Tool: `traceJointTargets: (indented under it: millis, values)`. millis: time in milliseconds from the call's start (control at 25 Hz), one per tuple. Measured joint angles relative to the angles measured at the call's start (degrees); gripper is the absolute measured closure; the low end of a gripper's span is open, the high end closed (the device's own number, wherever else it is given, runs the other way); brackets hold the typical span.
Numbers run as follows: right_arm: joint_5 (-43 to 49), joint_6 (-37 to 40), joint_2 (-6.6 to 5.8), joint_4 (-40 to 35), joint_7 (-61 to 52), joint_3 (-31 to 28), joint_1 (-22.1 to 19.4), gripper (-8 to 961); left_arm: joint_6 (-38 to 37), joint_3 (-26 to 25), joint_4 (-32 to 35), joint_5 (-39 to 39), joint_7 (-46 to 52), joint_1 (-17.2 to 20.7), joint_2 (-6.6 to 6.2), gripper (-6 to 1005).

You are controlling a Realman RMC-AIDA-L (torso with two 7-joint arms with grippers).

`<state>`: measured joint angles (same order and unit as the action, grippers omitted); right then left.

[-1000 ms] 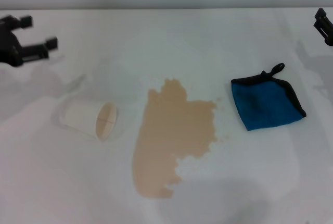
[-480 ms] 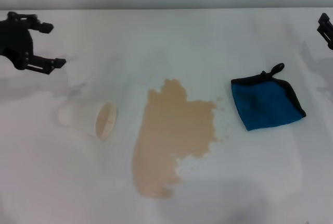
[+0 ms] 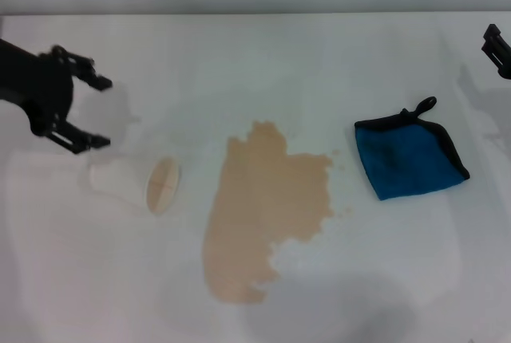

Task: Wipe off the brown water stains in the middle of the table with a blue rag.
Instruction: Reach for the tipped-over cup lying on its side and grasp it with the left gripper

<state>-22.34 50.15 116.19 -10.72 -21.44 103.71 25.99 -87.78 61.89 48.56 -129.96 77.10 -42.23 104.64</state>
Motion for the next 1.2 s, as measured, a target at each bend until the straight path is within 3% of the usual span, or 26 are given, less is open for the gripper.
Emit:
traceJointTargets:
  millis: [280, 480, 760, 1160, 1200]
  values:
    - [0.0, 0.0, 0.00, -0.3, 0.0, 0.0, 0.1, 113, -0.9, 2.2, 0.1, -3.4, -1.4, -1.3, 1.28, 119]
    - [-0.1, 0.0, 0.00, -0.3, -0.3, 0.0, 0.1, 113, -1.0, 7.4, 0.0, -5.1, -1.8, -1.8, 1.56, 117]
    - [-1.3, 0.1, 0.00, -0.4, -0.4, 0.0, 0.1, 112, -1.0, 7.8, -0.4, -6.7, -3.7, -2.7, 2.52, 120]
    - [-2.2, 0.3, 0.00, -1.2, -0.5, 0.0, 0.2, 113, 2.0, 7.8, -0.7, -11.2, -8.6, -2.8, 6.12, 127]
    - [-2.2, 0.3, 0.00, -1.2, -0.6, 0.1, 0.2, 113, 3.1, 7.8, -1.5, -13.1, -9.4, -3.2, 6.97, 128]
